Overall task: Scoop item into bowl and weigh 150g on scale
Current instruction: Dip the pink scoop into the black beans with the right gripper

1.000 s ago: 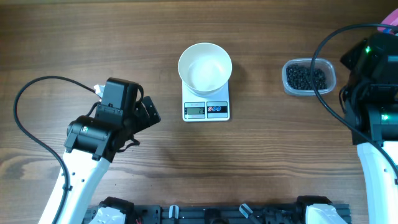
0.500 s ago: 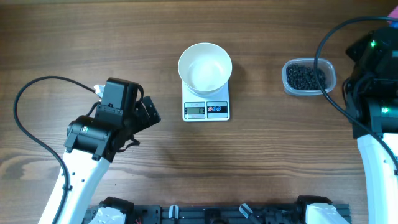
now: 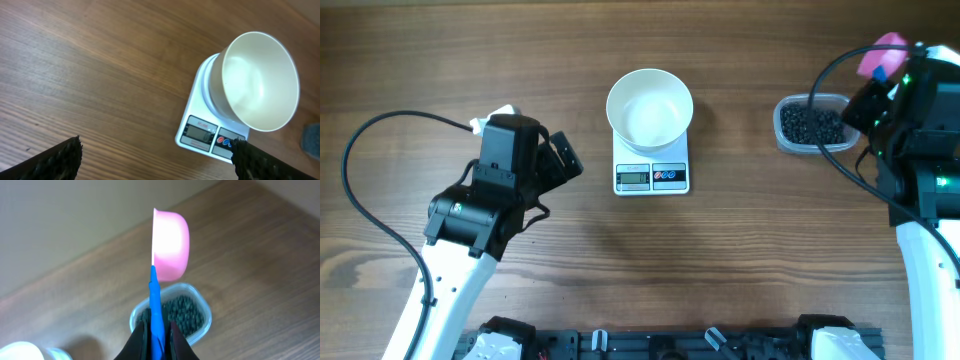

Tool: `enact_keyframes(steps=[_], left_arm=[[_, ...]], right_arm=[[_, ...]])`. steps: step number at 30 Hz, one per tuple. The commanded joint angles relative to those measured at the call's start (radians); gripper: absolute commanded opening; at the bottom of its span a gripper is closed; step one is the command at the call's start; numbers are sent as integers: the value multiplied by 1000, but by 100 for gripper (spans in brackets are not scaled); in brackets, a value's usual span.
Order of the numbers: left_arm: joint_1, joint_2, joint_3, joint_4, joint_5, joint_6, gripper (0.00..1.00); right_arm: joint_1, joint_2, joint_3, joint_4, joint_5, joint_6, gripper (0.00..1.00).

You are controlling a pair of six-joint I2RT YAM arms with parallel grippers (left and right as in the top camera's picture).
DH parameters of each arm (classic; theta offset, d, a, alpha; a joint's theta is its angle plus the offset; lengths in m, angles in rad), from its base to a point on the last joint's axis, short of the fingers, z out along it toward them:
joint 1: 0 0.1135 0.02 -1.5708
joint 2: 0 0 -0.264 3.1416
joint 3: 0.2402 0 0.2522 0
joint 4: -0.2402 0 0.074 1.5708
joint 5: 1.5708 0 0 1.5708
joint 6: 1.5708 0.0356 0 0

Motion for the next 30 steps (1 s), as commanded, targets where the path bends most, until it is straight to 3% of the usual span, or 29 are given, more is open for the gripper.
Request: enact_keyframes(steps=[1, 5, 10, 12, 13, 15, 17, 18, 20, 22, 26, 30], left_arm=[[6, 7, 0, 29, 21, -7, 100], [6, 7, 0, 55, 26, -7, 100], [6, 7, 0, 63, 134, -7, 100], [6, 7, 0, 61, 146, 9, 100], [6, 7, 0, 63, 182, 62, 100], [6, 4, 0, 72, 467, 350, 100], [6, 3, 0, 76, 629, 453, 100], [6, 3, 0, 76, 622, 465, 100], [6, 5, 0, 101, 441, 474, 100], [6, 5, 0, 113, 349, 473, 100], [6, 5, 0, 108, 285, 473, 100], [6, 11, 0, 102, 200, 474, 100]], right_arm=[[0, -11, 14, -48, -116, -92, 4], [0, -12, 14, -103, -217, -92, 5], [0, -11, 14, -159, -227, -97, 4], [0, -5, 14, -141, -227, -153, 4], [0, -2, 14, -136, -227, -204, 4], [0, -2, 14, -127, -227, -312, 4], [0, -1, 14, -90, -225, -338, 4], [0, -1, 14, -77, -217, -340, 4], [0, 0, 14, -77, -211, -340, 4], [0, 2, 14, -87, -200, -362, 4], [0, 2, 14, -136, -200, -430, 4], [-5, 37, 13, -134, -71, -513, 4]])
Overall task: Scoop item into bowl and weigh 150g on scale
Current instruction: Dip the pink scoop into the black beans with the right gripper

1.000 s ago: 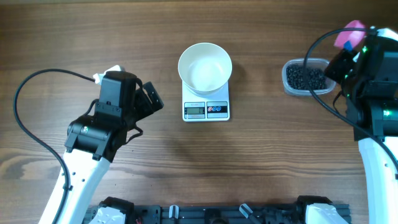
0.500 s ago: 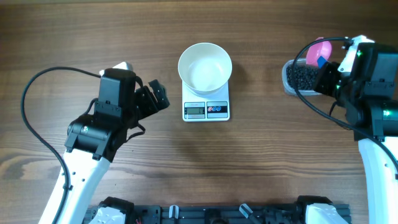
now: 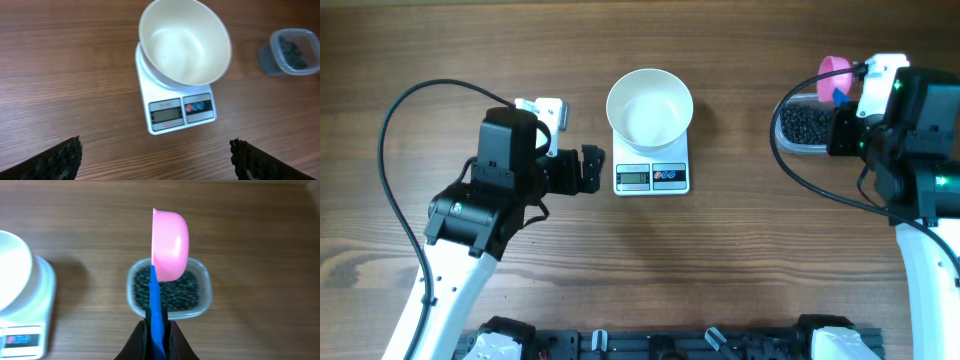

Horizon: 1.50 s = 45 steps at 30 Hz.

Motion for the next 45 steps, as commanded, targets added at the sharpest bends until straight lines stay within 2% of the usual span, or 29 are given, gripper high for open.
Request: enact_keyframes(steps=[1, 8, 21, 25, 31, 37, 45], left_arm=[[4, 12, 0, -1, -80, 20, 100], [4, 13, 0, -1, -80, 20, 100], [4, 13, 0, -1, -80, 20, 100], [4, 13, 0, -1, -80, 20, 100], [4, 13, 0, -1, -80, 20, 100], [4, 13, 0, -1, -80, 20, 100], [4, 13, 0, -1, -80, 20, 100]], right_arm=[[-12, 48, 13, -3, 93, -58, 4], [-63, 211, 13, -30, 46, -57, 4], [-63, 373, -18, 17, 14, -59, 4], [-63, 394, -18, 25, -137, -62, 4], [-80, 394, -18, 0, -201, -92, 4], [-224, 406, -18, -31, -455, -221, 4], [-323, 459, -19, -55, -601, -215, 4]])
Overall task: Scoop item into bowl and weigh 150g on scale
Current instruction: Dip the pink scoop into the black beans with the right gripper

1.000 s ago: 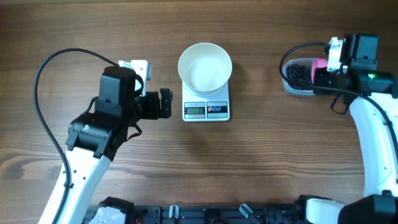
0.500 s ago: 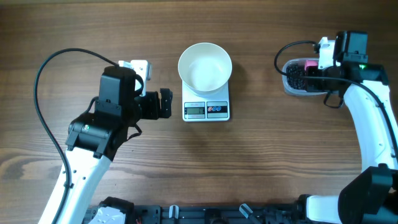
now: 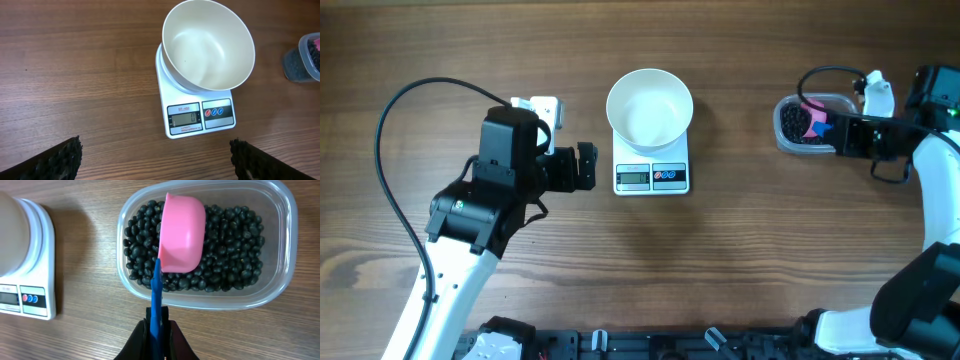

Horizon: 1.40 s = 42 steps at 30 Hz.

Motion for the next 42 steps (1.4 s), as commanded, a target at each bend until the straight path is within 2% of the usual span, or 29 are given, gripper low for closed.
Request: enact_keyframes(steps=[1, 23, 42], left_arm=[[4, 3, 0, -1, -6, 17, 100], [4, 3, 0, -1, -6, 17, 100], [4, 3, 0, -1, -6, 17, 100]], right_arm=[[-28, 28, -9, -15, -134, -21, 4], [-140, 44, -40, 16, -297, 110, 4], [-317, 44, -40, -16, -507, 107, 4]])
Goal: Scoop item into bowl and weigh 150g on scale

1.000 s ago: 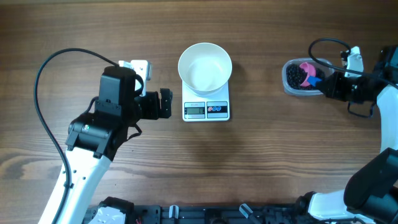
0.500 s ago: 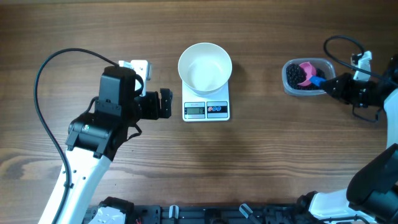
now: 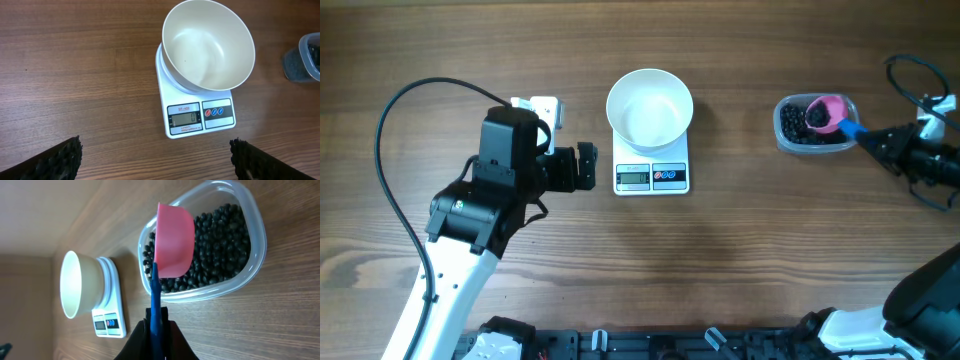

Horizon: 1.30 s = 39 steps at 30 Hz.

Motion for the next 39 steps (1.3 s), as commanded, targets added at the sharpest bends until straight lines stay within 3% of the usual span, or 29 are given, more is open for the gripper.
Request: enact_keyframes(steps=[1, 8, 11, 13, 15, 19, 23, 27, 32, 35, 39], left_arm=[[4, 3, 0, -1, -6, 17, 100], [4, 3, 0, 3, 15, 16, 100], [4, 4, 0, -8, 191, 35, 100], [-18, 3, 0, -84, 286, 127, 100], [-56, -1, 0, -170, 264, 124, 100], [-92, -71, 0, -185, 219, 70, 100], [-188, -171, 0, -182, -5, -61, 100], [-228, -140, 0, -181, -118, -109, 100], [-228, -83, 0, -155, -121, -107, 100], [-228, -85, 0, -147, -47, -3, 100], [-228, -84, 0, -131, -47, -3, 100]], right_arm=[[-11, 11, -3, -1, -71, -7, 4], [-21, 11, -3, 8, -181, -7, 4], [-21, 11, -3, 7, -181, -7, 4], [-21, 11, -3, 8, -181, -6, 4], [-21, 11, -3, 8, -181, -7, 4], [-21, 11, -3, 8, -181, -6, 4], [-21, 11, -3, 8, -181, -6, 4], [-21, 11, -3, 8, -181, -6, 4], [-21, 11, -3, 8, -181, -7, 4], [-21, 11, -3, 11, -181, -6, 4], [-21, 11, -3, 11, -181, -6, 4]])
